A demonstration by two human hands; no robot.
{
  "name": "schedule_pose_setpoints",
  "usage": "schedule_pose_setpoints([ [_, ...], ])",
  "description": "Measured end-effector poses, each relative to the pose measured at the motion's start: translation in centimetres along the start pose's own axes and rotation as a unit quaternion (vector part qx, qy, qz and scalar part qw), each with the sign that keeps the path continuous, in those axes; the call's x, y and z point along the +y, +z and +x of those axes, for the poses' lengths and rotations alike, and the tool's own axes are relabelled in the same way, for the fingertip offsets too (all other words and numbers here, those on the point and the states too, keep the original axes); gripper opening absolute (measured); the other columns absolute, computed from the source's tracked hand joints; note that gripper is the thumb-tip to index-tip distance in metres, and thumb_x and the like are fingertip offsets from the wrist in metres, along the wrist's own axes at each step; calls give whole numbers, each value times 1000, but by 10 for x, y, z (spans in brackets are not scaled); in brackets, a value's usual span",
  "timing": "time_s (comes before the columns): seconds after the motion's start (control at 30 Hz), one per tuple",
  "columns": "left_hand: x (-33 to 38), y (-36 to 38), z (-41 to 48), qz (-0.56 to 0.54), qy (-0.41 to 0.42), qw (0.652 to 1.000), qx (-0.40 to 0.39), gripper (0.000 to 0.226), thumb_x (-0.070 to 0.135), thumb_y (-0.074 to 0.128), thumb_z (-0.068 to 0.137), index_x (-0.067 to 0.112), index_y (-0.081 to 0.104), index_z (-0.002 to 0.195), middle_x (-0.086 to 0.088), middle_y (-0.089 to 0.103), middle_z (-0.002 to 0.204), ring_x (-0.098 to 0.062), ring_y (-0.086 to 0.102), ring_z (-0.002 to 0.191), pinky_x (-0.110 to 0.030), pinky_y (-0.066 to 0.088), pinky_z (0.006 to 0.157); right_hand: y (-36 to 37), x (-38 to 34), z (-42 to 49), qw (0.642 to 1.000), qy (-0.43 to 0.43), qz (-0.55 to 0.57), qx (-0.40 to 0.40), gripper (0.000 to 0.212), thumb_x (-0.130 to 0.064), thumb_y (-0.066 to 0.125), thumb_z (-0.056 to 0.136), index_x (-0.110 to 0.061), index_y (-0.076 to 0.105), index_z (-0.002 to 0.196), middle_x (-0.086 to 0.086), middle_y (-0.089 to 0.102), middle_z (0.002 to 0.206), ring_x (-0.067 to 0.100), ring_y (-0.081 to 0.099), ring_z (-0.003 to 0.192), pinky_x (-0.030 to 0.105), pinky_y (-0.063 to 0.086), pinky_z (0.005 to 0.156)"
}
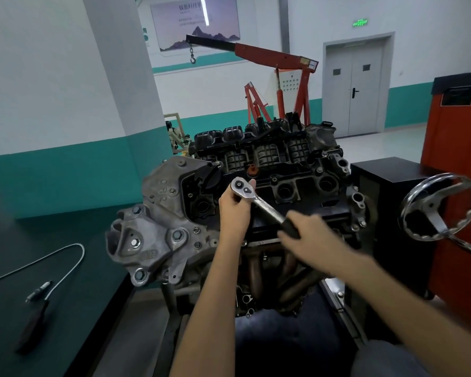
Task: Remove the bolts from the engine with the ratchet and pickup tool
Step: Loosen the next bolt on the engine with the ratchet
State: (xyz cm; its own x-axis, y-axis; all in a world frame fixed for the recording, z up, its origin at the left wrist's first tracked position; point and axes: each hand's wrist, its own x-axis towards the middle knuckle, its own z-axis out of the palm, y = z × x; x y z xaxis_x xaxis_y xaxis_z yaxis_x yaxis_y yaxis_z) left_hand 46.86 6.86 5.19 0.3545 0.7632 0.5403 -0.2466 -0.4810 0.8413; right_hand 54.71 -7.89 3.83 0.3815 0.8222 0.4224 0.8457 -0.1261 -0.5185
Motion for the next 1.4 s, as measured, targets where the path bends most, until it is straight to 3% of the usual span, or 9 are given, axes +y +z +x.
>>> schedule_pose_setpoints([
  [0.17,5,-2,0,0,12,1000,-23,41,24,64,93,-1,39,72,-3,34,66,-15,32,66,-30,33,65,78,-45,-18,981,67,177,50,20,-18,55,90,-19,38,79,2,51,68,11,50,54,16,41,44],
  [0.4,9,-5,10,58,3,995,-87,31,16,60,92,27,57,64,15,53,62,0,48,64,-15,40,65,-44,20,28,987,-71,-102,-102,23,-22,56,91,-26,39,75,-3,49,65,10,50,50,18,35,46],
  [0.53,6,-4,6,29,4,999,-40,19,4,54,92,14,65,80,14,57,64,4,50,62,-13,41,63,-72,13,53,965,-116,-222,-83,15,-28,55,90,-21,43,84,-6,46,64,17,51,56,24,34,49],
  [0.67,2,-3,2,-10,-12,1000,-4,26,11,58,96,5,54,71,14,49,55,2,45,56,-14,38,58,-3,-3,1,999,-22,-50,4,21,-32,56,89,-23,37,83,3,50,71,30,58,67,37,47,60],
  [0.8,5,3,1,-26,-6,1000,16,31,11,59,96,5,40,72,-8,31,67,-6,33,57,-18,31,57,75,-51,-20,984,81,150,52,14,-25,52,92,-17,40,91,6,58,79,25,62,73,41,54,68],
  [0.9,4,-3,3,-18,17,1000,-8,34,9,58,96,0,39,70,-8,32,67,2,37,53,-9,35,57,92,-61,-18,979,81,178,61,16,-21,51,93,-20,35,91,2,54,77,19,60,69,20,51,56],
  [1.07,1,-5,11,13,2,997,-80,42,15,60,94,22,36,59,10,34,57,-7,32,59,-22,30,58,0,7,4,998,-23,-26,-51,20,-22,54,89,-26,36,82,-2,47,68,9,48,52,15,34,44],
  [1.23,3,-1,6,22,23,998,-57,42,1,51,90,33,61,65,19,51,57,4,42,57,-11,35,58,-84,21,67,938,-139,-300,-100,16,-26,55,91,-24,46,104,-11,45,67,6,50,57,21,38,50],
  [1.4,-2,3,3,-15,4,1000,-12,32,8,59,94,24,55,67,16,55,62,0,51,66,-17,43,68,-13,19,15,992,-33,-118,9,19,-29,56,88,-27,37,87,1,51,71,24,58,65,28,43,55],
])
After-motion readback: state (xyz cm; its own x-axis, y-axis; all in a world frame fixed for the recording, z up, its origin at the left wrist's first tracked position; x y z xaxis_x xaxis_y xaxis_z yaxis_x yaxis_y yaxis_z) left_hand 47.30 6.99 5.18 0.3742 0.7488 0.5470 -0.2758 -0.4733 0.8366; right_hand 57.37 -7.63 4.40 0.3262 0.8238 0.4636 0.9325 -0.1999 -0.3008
